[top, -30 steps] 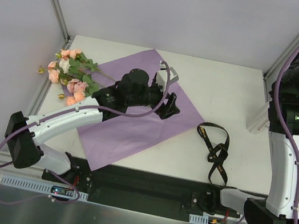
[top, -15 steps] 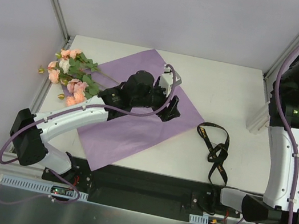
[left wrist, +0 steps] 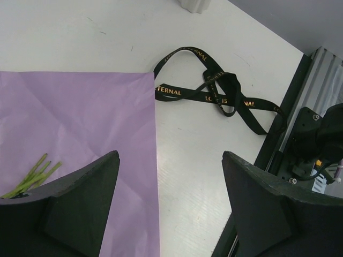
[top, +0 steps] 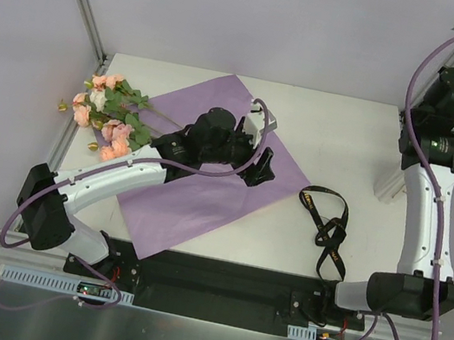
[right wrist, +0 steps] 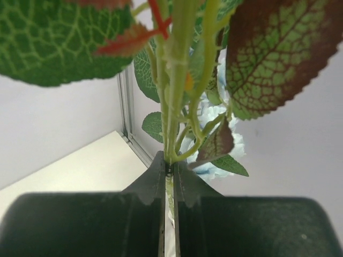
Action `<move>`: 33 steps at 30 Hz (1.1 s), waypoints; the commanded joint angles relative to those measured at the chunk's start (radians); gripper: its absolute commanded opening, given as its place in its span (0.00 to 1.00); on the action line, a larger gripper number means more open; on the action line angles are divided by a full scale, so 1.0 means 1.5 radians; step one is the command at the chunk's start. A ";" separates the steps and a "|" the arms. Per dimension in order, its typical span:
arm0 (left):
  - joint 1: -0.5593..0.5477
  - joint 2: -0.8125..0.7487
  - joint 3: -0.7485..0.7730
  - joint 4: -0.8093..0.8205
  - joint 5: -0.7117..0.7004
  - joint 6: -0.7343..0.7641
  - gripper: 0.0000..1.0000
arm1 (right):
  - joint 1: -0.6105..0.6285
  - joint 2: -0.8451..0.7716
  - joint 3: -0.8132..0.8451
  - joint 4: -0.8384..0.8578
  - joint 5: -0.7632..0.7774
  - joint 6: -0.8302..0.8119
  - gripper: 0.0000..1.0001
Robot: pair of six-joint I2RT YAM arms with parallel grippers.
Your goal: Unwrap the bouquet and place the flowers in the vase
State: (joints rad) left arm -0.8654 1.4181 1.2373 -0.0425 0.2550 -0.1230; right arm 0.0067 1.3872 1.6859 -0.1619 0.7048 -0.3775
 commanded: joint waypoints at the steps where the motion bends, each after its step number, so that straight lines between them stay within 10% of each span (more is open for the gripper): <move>1: -0.002 0.005 0.028 0.010 0.023 -0.008 0.78 | -0.022 0.002 -0.022 0.034 -0.007 0.016 0.01; 33: -0.002 0.007 0.031 0.007 0.045 -0.017 0.82 | -0.075 0.048 -0.114 0.008 -0.042 0.063 0.23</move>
State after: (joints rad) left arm -0.8646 1.4288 1.2449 -0.0486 0.2886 -0.1413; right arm -0.1013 1.4700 1.5070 -0.1707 0.6411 -0.2813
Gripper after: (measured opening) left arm 0.822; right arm 0.187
